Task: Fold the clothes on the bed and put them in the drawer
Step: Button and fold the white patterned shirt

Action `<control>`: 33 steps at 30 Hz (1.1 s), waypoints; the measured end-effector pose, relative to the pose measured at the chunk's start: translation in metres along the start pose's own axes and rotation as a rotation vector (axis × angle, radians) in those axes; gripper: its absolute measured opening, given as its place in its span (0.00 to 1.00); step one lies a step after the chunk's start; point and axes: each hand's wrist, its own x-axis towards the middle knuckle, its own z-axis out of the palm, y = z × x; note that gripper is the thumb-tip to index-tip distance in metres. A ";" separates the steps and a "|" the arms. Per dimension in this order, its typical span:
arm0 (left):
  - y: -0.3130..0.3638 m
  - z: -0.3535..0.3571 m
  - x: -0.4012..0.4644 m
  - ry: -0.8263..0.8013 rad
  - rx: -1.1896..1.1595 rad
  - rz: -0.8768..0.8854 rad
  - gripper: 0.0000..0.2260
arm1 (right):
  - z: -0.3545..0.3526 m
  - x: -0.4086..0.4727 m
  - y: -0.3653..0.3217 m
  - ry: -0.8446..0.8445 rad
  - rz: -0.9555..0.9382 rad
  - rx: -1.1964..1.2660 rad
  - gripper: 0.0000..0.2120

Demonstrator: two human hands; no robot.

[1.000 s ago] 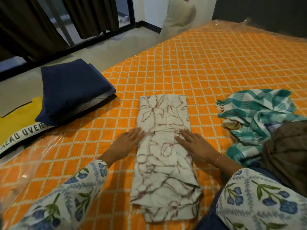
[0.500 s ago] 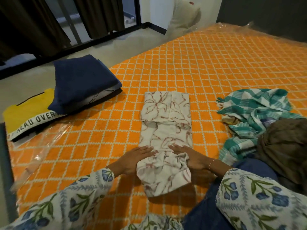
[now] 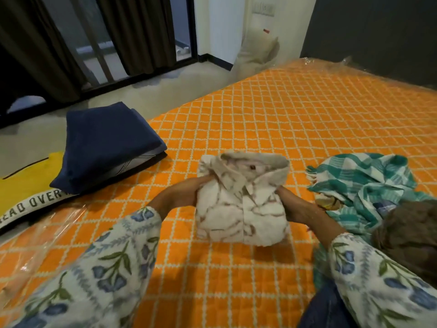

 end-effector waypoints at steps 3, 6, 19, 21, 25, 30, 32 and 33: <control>0.009 0.014 0.023 0.062 -0.322 -0.029 0.23 | 0.003 0.016 -0.013 0.136 -0.006 0.058 0.40; -0.019 0.027 0.037 0.270 -0.384 -0.081 0.23 | 0.002 0.019 0.012 0.298 0.082 -0.002 0.43; -0.083 0.075 0.019 0.841 0.275 0.324 0.17 | 0.057 -0.024 0.098 0.977 -0.444 -0.375 0.27; -0.090 0.074 0.021 0.903 0.407 0.339 0.14 | 0.054 -0.025 0.109 0.995 -0.390 -0.430 0.22; -0.103 0.073 0.021 0.946 0.652 0.281 0.18 | 0.043 -0.026 0.114 0.966 -0.203 -0.527 0.13; -0.061 0.131 0.022 0.929 0.994 0.488 0.27 | 0.006 0.003 0.047 0.938 -0.120 -0.234 0.25; -0.054 0.160 0.032 0.694 1.145 0.518 0.33 | -0.011 0.021 0.028 0.833 0.003 -0.201 0.28; -0.056 0.171 0.039 0.610 1.215 0.523 0.36 | -0.016 0.027 0.021 0.761 0.057 -0.188 0.26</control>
